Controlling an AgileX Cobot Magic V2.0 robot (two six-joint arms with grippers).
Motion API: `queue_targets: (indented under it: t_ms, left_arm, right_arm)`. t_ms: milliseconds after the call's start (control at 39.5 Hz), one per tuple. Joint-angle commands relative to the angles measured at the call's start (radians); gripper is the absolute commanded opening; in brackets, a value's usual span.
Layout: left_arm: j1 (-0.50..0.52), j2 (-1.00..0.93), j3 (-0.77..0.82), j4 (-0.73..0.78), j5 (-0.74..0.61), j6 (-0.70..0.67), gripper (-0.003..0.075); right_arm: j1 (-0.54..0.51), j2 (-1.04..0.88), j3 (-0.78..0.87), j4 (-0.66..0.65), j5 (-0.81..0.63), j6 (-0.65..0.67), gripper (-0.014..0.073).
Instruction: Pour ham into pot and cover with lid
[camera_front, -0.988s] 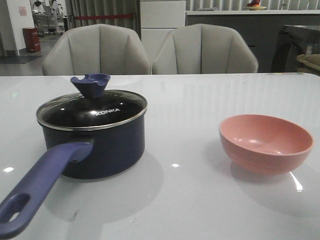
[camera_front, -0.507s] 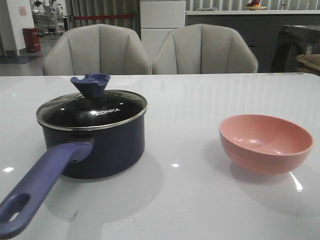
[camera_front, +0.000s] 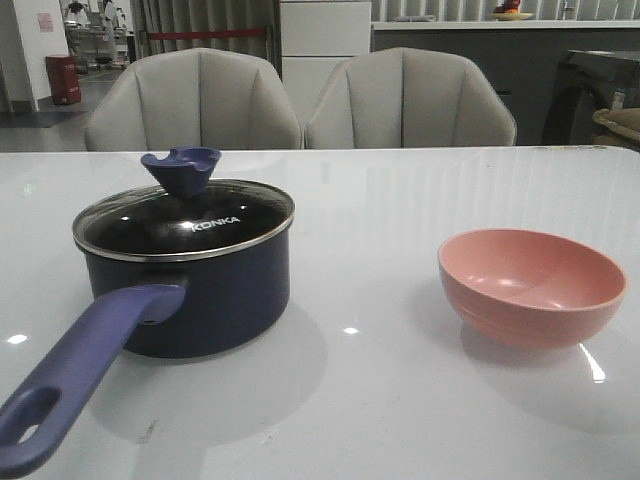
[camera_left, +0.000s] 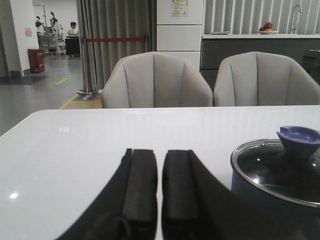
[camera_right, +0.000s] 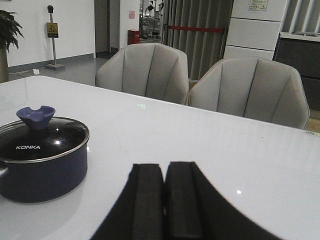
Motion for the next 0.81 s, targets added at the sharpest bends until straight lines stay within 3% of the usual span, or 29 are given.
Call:
queue_targets:
  t_ms: [0,127,203,355,557,659,786]
  left_arm:
    - [-0.001,-0.021,0.031,-0.001,-0.083,-0.008,0.0133]
    - [-0.001,-0.021,0.031,-0.001,-0.083,-0.008,0.0133]
    - [-0.001,-0.021,0.031,-0.001,-0.083,-0.008,0.0133]
    - [-0.001,-0.021,0.031,-0.001,-0.083,-0.008,0.0133]
    - [-0.001,-0.021,0.031,-0.001,-0.083,-0.008,0.0133]
    - [-0.001,-0.021,0.031,-0.001,-0.083,-0.008,0.0133]
    - [-0.001,-0.02,0.031,-0.001,-0.083,-0.008,0.0133]
  right_arm:
    - [0.0,0.01,-0.027,-0.008,-0.08,-0.008,0.0136]
    - [-0.001,0.01,0.008,-0.011,-0.118,-0.008,0.0136]
    - [-0.021,0.01,0.048,-0.077,-0.161,-0.008,0.0136]
    - [-0.118,-0.008,0.117,-0.129,-0.218,0.013,0.0136]
    - [-0.245,-0.126,0.174,-0.179,-0.187,0.147,0.0136]
    - [-0.268,-0.189,0.174,-0.265,-0.135,0.234,0.0136]
    - [-0.268,-0.185,0.174,-0.278,-0.133,0.251,0.0136]
